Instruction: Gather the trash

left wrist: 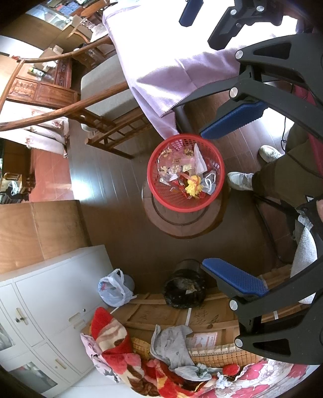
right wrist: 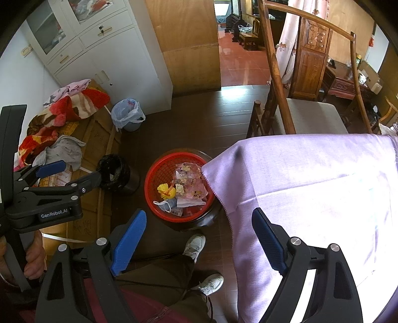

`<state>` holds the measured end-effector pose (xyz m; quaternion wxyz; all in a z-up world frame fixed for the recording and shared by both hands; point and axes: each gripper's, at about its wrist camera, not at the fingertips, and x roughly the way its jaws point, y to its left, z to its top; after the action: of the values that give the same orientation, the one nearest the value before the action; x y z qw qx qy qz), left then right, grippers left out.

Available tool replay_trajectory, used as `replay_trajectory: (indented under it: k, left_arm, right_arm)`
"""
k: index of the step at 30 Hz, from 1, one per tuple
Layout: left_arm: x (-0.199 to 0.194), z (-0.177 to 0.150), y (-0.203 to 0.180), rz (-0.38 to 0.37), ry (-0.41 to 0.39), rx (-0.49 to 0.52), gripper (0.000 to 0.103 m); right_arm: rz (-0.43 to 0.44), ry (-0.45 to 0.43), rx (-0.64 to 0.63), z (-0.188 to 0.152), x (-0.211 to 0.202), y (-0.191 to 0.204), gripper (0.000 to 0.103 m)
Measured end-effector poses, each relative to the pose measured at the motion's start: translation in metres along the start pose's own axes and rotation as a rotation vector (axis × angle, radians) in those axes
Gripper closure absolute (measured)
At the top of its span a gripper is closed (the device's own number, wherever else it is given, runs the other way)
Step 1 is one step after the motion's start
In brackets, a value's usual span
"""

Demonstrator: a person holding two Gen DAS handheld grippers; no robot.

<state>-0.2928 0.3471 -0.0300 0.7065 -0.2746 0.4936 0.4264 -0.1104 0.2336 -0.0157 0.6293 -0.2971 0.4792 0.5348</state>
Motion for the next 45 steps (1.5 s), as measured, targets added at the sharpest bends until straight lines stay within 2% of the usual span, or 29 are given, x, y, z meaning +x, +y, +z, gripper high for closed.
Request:
replay_trajectory:
  k: [10,45]
  left_arm:
    - [0.0000,0.0029,-0.0036,0.002,-0.016,0.019,0.010]
    - [0.0056,0.0041,-0.0032,0.011,0.008,0.022,0.010]
  right_arm:
    - [0.000,0.000,0.001,0.0004,0.0001,0.0000,0.018]
    - [-0.001,0.001,0.000,-0.0005,0.0024,-0.0041,0.018]
